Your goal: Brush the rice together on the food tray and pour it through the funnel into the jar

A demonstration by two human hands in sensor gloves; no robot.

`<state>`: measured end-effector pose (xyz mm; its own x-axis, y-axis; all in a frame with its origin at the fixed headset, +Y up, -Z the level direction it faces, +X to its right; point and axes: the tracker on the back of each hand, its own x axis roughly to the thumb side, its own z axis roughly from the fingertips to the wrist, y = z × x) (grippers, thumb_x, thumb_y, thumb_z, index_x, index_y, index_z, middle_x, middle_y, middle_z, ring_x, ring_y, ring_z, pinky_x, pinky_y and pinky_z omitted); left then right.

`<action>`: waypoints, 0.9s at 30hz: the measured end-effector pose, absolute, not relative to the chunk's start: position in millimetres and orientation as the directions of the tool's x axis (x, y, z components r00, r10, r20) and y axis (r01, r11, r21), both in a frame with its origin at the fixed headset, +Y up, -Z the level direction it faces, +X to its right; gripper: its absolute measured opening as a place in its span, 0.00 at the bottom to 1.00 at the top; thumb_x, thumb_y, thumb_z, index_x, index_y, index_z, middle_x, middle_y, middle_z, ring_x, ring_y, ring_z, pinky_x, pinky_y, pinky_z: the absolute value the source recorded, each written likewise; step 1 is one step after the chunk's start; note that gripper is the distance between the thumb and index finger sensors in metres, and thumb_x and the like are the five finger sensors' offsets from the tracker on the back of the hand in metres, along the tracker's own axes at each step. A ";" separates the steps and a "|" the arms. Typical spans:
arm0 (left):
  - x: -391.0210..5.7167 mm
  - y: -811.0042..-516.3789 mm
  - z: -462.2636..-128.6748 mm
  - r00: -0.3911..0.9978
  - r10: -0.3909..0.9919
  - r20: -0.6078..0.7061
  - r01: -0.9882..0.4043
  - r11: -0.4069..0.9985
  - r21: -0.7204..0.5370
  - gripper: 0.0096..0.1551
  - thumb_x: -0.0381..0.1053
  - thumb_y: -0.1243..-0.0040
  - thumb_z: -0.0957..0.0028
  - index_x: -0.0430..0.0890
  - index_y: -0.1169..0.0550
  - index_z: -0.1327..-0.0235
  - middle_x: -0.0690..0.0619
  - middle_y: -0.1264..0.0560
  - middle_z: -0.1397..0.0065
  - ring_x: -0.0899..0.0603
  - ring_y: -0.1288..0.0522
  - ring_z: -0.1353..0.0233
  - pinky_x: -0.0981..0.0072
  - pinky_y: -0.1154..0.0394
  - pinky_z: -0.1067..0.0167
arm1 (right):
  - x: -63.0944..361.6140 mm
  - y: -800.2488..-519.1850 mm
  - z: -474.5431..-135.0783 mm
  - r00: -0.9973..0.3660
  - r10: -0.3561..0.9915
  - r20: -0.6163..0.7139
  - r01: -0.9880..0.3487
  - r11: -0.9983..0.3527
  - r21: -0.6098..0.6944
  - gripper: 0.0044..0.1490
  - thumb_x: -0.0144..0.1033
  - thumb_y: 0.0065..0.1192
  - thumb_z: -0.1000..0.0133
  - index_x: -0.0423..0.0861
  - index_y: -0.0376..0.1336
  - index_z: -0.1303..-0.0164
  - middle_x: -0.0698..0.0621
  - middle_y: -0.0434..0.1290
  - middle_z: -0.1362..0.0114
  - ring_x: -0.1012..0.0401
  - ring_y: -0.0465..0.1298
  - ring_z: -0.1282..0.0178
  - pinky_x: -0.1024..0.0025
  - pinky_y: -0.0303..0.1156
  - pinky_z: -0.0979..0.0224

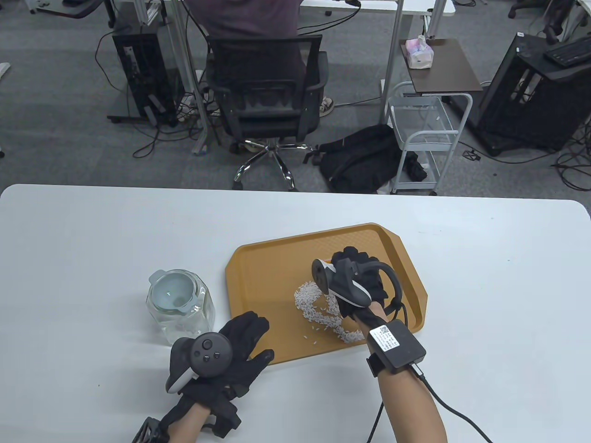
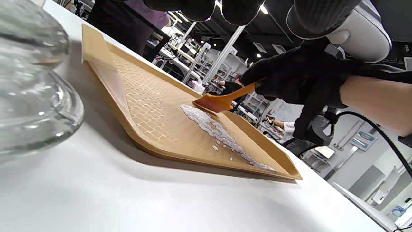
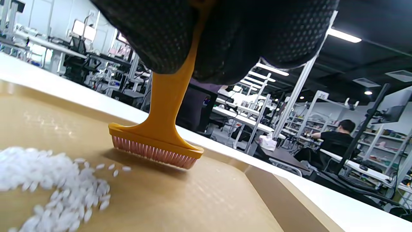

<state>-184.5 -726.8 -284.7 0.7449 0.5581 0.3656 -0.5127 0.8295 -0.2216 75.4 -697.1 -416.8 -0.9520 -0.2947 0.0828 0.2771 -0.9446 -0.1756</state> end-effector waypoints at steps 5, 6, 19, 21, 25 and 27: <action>-182.6 -724.4 -282.3 0.747 0.547 0.378 -0.504 0.837 -0.214 0.43 0.68 0.48 0.47 0.51 0.41 0.21 0.44 0.47 0.13 0.34 0.49 0.16 0.31 0.49 0.25 | 85.4 -686.7 -387.8 -0.946 -0.292 0.143 0.277 -0.954 -0.115 0.29 0.33 0.67 0.47 0.48 0.70 0.33 0.42 0.72 0.30 0.57 0.79 0.49 0.50 0.76 0.37; -182.4 -724.3 -282.1 0.747 0.546 0.378 -0.504 0.837 -0.213 0.43 0.68 0.48 0.47 0.51 0.40 0.21 0.44 0.47 0.13 0.34 0.48 0.16 0.31 0.49 0.25 | 86.9 -684.3 -381.5 -0.947 -0.284 0.152 0.271 -0.957 -0.102 0.29 0.33 0.67 0.47 0.48 0.70 0.33 0.42 0.72 0.30 0.57 0.79 0.49 0.50 0.76 0.37; -181.7 -725.1 -279.9 0.742 0.547 0.389 -0.505 0.836 -0.213 0.43 0.68 0.48 0.47 0.51 0.41 0.21 0.44 0.47 0.13 0.34 0.48 0.16 0.31 0.49 0.25 | 100.0 -659.9 -292.8 -0.941 -0.224 0.252 0.242 -0.969 0.041 0.29 0.34 0.67 0.46 0.45 0.71 0.33 0.41 0.73 0.31 0.56 0.79 0.48 0.49 0.75 0.37; -181.5 -725.2 -279.6 0.737 0.551 0.391 -0.512 0.833 -0.210 0.43 0.68 0.48 0.47 0.51 0.40 0.21 0.44 0.47 0.13 0.34 0.48 0.16 0.31 0.48 0.25 | 100.1 -653.2 -291.7 -0.943 -0.222 0.247 0.231 -0.973 0.010 0.29 0.34 0.67 0.46 0.46 0.71 0.33 0.41 0.73 0.31 0.55 0.79 0.48 0.49 0.75 0.36; -181.4 -725.3 -279.4 0.737 0.550 0.392 -0.510 0.834 -0.210 0.43 0.68 0.48 0.47 0.51 0.40 0.21 0.44 0.46 0.13 0.34 0.48 0.16 0.31 0.48 0.25 | 95.7 -644.2 -306.1 -0.955 -0.214 0.204 0.195 -0.975 -0.109 0.29 0.34 0.66 0.46 0.46 0.70 0.32 0.41 0.72 0.30 0.54 0.79 0.47 0.48 0.74 0.36; -181.5 -725.4 -279.4 0.737 0.551 0.391 -0.511 0.833 -0.211 0.43 0.68 0.48 0.47 0.51 0.40 0.21 0.44 0.47 0.13 0.34 0.48 0.16 0.31 0.48 0.25 | 91.4 -644.7 -317.2 -0.956 -0.223 0.189 0.196 -0.969 -0.150 0.30 0.36 0.64 0.45 0.46 0.69 0.30 0.41 0.71 0.29 0.54 0.78 0.46 0.48 0.74 0.37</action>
